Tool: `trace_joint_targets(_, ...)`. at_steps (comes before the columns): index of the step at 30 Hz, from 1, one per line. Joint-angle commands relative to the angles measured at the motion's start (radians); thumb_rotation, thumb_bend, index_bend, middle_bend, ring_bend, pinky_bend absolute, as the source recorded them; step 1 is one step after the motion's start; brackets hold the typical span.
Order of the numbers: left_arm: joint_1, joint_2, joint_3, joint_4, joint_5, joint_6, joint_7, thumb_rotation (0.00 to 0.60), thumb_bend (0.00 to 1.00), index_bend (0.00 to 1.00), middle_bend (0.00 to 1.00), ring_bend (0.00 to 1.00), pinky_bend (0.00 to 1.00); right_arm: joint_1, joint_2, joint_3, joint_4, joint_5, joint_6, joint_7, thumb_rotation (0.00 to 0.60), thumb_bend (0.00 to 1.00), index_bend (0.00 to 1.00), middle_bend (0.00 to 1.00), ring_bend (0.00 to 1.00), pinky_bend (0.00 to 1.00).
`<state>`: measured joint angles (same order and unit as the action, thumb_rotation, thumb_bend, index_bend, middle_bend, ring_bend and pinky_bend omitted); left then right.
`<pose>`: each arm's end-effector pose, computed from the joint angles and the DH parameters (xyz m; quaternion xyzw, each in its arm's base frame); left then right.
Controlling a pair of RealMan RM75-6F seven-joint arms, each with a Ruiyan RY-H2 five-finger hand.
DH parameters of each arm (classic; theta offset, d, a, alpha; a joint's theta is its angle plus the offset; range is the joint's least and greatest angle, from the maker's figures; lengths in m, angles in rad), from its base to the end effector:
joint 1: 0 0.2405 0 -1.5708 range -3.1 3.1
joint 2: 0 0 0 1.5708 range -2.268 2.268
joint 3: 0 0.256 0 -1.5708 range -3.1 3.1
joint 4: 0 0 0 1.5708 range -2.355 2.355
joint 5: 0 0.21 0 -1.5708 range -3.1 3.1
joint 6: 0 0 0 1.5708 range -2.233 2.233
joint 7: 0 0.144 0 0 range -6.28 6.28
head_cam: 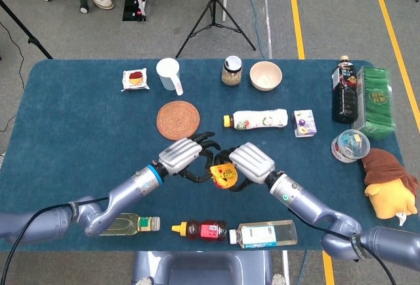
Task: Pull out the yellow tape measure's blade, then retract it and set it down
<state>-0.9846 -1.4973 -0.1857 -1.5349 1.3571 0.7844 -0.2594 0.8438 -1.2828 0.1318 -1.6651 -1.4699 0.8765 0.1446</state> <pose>-0.0418 0.3433 -0.0248 -0.7664 -0.4320 -0.4491 0.1559 -0.0946 -0.3303 0.0353 0.7903 -0.3620 0.4349 0.2350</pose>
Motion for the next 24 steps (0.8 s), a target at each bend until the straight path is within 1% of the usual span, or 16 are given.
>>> trace_joint_targets(1,0.000,0.000,0.000,-0.001,0.000,0.000,0.001,0.486,0.35,0.57,0.23,0.01,0.11,0.000,0.000,0.001,0.000,0.001,0.000,0.002,0.600,0.22,0.49,0.51,0.51,0.52)
trace_joint_targets(5,0.000,0.001,-0.004,-0.002,-0.006,0.000,0.004,0.499,0.36,0.58,0.23,0.01,0.11,0.000,0.002,0.005,0.001,0.006,0.001,0.011,0.600,0.22,0.49,0.51,0.51,0.52)
trace_joint_targets(10,0.000,0.000,-0.005,-0.001,-0.010,-0.001,0.010,0.538,0.37,0.60,0.23,0.01,0.11,-0.001,0.002,0.006,0.004,0.006,0.001,0.020,0.600,0.22,0.49,0.51,0.52,0.52)
trace_joint_targets(17,-0.001,-0.001,-0.008,-0.002,-0.015,-0.002,0.015,0.557,0.39,0.63,0.23,0.01,0.11,-0.005,0.005,0.005,0.004,0.002,0.006,0.026,0.600,0.22,0.49,0.51,0.52,0.53)
trace_joint_targets(24,-0.001,0.005,-0.011,-0.008,-0.018,-0.004,0.019,0.562,0.41,0.64,0.23,0.01,0.11,-0.008,0.013,0.003,0.001,0.001,0.008,0.037,0.600,0.23,0.49,0.51,0.52,0.53)
